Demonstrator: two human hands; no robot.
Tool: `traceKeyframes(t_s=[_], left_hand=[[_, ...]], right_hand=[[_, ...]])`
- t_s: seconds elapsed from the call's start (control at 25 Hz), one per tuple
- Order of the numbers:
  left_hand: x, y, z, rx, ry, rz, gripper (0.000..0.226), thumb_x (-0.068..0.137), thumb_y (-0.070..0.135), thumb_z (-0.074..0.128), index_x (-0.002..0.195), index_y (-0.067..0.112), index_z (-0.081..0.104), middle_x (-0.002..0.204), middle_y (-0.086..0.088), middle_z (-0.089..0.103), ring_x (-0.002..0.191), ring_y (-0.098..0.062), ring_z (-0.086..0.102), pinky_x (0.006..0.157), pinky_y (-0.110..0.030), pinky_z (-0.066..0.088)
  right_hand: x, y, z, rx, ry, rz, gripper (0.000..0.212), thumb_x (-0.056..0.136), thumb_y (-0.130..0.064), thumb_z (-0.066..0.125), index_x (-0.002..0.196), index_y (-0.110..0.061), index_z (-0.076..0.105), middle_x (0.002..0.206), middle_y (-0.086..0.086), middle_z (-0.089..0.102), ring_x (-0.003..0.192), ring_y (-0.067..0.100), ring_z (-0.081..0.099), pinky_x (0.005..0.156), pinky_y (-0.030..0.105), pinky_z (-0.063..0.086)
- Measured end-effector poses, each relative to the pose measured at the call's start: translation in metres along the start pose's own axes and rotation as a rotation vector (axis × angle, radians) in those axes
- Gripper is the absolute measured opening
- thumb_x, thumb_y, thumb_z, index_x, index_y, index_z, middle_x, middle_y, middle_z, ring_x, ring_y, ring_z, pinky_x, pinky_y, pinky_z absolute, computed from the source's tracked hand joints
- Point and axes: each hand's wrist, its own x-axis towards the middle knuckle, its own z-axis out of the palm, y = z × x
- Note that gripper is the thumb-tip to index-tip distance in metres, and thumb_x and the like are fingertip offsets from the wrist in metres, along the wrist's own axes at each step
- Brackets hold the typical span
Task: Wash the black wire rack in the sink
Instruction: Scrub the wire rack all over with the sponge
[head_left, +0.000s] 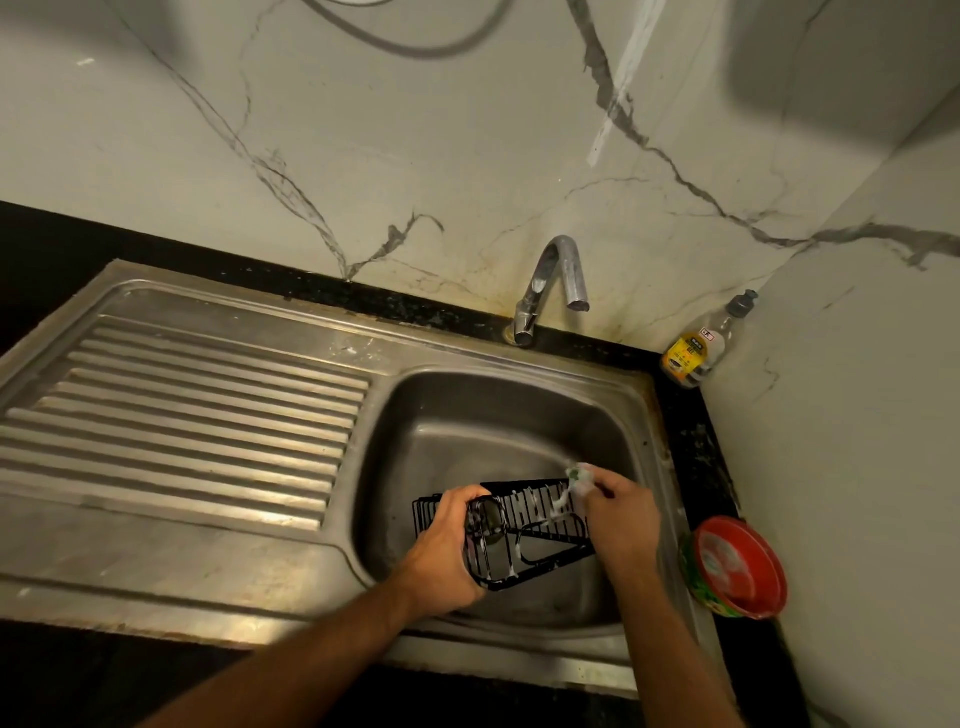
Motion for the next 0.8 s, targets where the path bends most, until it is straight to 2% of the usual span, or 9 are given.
traceKeyframes(t_s=[0.12, 0.24, 0.32, 0.4, 0.44, 0.56, 0.68, 0.72, 0.8], left_hand=[[0.001, -0.001, 0.001, -0.004, 0.019, 0.002, 0.101, 0.057, 0.029, 0.092, 0.127, 0.063, 0.029, 0.132, 0.022, 0.042, 0.110, 0.001, 0.062, 0.097, -0.028, 0.055], [0.001, -0.002, 0.000, -0.003, 0.008, 0.012, 0.100, 0.058, 0.027, 0.092, 0.130, 0.058, 0.030, 0.132, 0.020, 0.043, 0.112, 0.001, 0.062, 0.098, -0.027, 0.054], [0.001, -0.001, -0.001, 0.001, -0.003, 0.006, 0.099, 0.058, 0.026, 0.091, 0.131, 0.056, 0.031, 0.132, 0.019, 0.044, 0.110, 0.000, 0.063, 0.096, -0.027, 0.055], [0.002, -0.001, 0.000, 0.011, 0.028, 0.016, 0.096, 0.060, 0.027, 0.089, 0.131, 0.055, 0.031, 0.131, 0.020, 0.042, 0.111, 0.001, 0.061, 0.098, -0.027, 0.054], [0.003, -0.002, 0.001, 0.014, 0.038, 0.024, 0.095, 0.060, 0.028, 0.089, 0.131, 0.055, 0.031, 0.131, 0.021, 0.041, 0.113, 0.001, 0.060, 0.099, -0.026, 0.053], [0.002, -0.002, 0.001, 0.014, 0.006, 0.030, 0.098, 0.060, 0.027, 0.092, 0.132, 0.055, 0.031, 0.132, 0.022, 0.040, 0.113, 0.001, 0.060, 0.098, -0.025, 0.053], [0.001, -0.001, 0.001, 0.030, -0.056, 0.052, 0.101, 0.059, 0.033, 0.095, 0.134, 0.054, 0.030, 0.136, 0.027, 0.035, 0.111, 0.000, 0.062, 0.096, -0.023, 0.054], [0.002, 0.000, 0.002, 0.042, -0.056, 0.057, 0.101, 0.060, 0.034, 0.095, 0.134, 0.055, 0.029, 0.136, 0.028, 0.034, 0.111, 0.000, 0.062, 0.096, -0.022, 0.054], [0.002, -0.002, 0.001, 0.042, -0.030, 0.051, 0.101, 0.062, 0.030, 0.094, 0.131, 0.059, 0.027, 0.136, 0.027, 0.034, 0.114, -0.001, 0.061, 0.098, -0.019, 0.051]], right_hand=[[0.003, -0.009, -0.001, -0.323, -0.129, -0.146, 0.019, 0.092, -0.013, 0.064, 0.102, -0.023, 0.077, 0.083, -0.013, 0.067, 0.056, 0.000, 0.057, 0.042, 0.007, 0.038], [0.009, -0.008, -0.005, -0.526, -0.177, -0.077, 0.019, 0.089, -0.012, 0.059, 0.077, -0.017, 0.073, 0.067, -0.006, 0.064, 0.056, 0.007, 0.059, 0.045, 0.014, 0.042], [0.015, -0.011, -0.009, -0.494, -0.151, -0.046, 0.018, 0.087, -0.015, 0.061, 0.071, -0.015, 0.068, 0.066, -0.003, 0.064, 0.059, 0.012, 0.060, 0.055, 0.026, 0.052], [0.015, -0.016, -0.009, -0.327, -0.073, -0.073, 0.007, 0.083, -0.022, 0.070, 0.085, -0.028, 0.068, 0.079, -0.007, 0.067, 0.072, 0.013, 0.064, 0.068, 0.029, 0.055], [0.011, -0.017, -0.007, -0.312, -0.081, -0.105, 0.015, 0.081, -0.023, 0.073, 0.094, -0.029, 0.071, 0.084, -0.008, 0.068, 0.077, 0.012, 0.064, 0.070, 0.026, 0.052], [0.011, -0.005, -0.003, -0.385, -0.136, -0.111, 0.017, 0.085, -0.016, 0.067, 0.098, -0.022, 0.076, 0.089, -0.002, 0.073, 0.076, 0.012, 0.065, 0.071, 0.025, 0.053], [0.021, 0.003, -0.019, -0.640, -0.348, -0.119, 0.014, 0.088, -0.016, 0.066, 0.097, -0.023, 0.075, 0.087, -0.001, 0.073, 0.072, 0.008, 0.064, 0.071, 0.027, 0.057], [0.024, 0.003, -0.023, -0.633, -0.354, -0.124, 0.013, 0.088, -0.020, 0.069, 0.099, -0.025, 0.074, 0.086, -0.004, 0.072, 0.071, 0.006, 0.064, 0.069, 0.023, 0.055], [0.020, 0.003, -0.021, -0.434, -0.272, -0.120, 0.013, 0.087, -0.026, 0.073, 0.100, -0.027, 0.075, 0.083, -0.009, 0.072, 0.070, 0.003, 0.065, 0.066, 0.019, 0.054]])
